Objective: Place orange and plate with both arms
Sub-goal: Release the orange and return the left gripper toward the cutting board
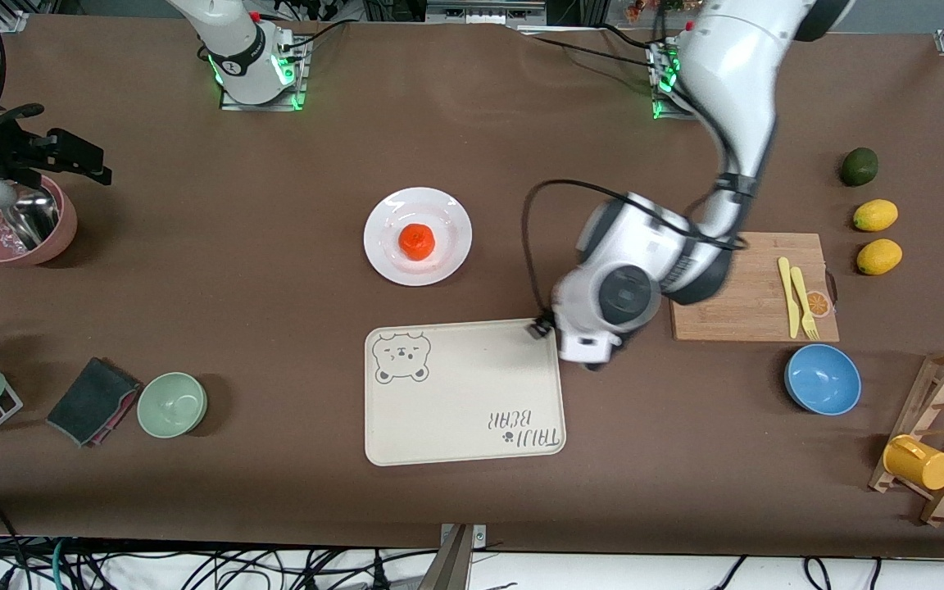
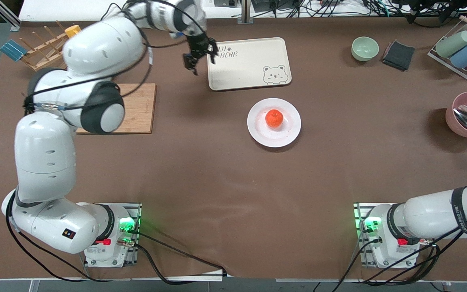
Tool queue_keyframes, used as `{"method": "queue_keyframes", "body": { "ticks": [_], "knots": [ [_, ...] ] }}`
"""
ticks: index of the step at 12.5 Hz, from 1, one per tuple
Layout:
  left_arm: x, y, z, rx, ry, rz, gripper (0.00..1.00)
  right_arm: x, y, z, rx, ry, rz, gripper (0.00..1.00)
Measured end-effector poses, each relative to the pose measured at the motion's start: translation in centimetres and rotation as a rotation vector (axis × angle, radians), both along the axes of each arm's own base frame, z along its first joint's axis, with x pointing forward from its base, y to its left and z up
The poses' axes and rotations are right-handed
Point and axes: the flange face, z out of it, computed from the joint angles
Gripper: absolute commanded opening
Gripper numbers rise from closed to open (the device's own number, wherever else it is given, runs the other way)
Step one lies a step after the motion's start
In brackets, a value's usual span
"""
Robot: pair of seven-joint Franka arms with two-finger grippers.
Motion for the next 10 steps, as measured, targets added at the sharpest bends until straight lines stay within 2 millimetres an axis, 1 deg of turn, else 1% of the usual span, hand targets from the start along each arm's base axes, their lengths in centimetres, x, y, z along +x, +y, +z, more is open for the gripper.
{"method": "queue_keyframes", "body": {
  "ticks": [2,4,5,7,8,9,10],
  "knots": [
    [2.2,7.4,-0.2,-0.049,0.008,-0.089,1.00,0.0,-0.1,0.0,0.000,0.000,-0.002,1.00],
    [3.1,14.1,-0.9,-0.071,0.049,-0.162,1.00,0.0,-0.1,0.0,0.000,0.000,-0.003,1.00],
    [3.2,16.8,-0.8,-0.077,0.063,-0.203,1.00,0.0,-0.2,0.0,0.000,0.000,-0.003,1.00],
    [3.0,20.6,0.2,-0.110,0.079,-0.360,1.00,0.0,-0.3,0.0,0.000,0.000,-0.006,1.00],
    [2.9,22.3,1.1,-0.140,0.073,-0.445,1.00,0.0,-0.4,0.0,0.000,0.001,-0.008,1.00],
    [2.8,24.2,2.6,-0.173,0.062,-0.522,1.00,0.1,-0.5,-0.3,0.000,0.006,-0.009,1.00],
    [2.7,25.8,4.1,-0.186,0.044,-0.592,1.00,0.4,-0.5,-1.1,-0.001,0.021,-0.009,1.00]
  ]
}}
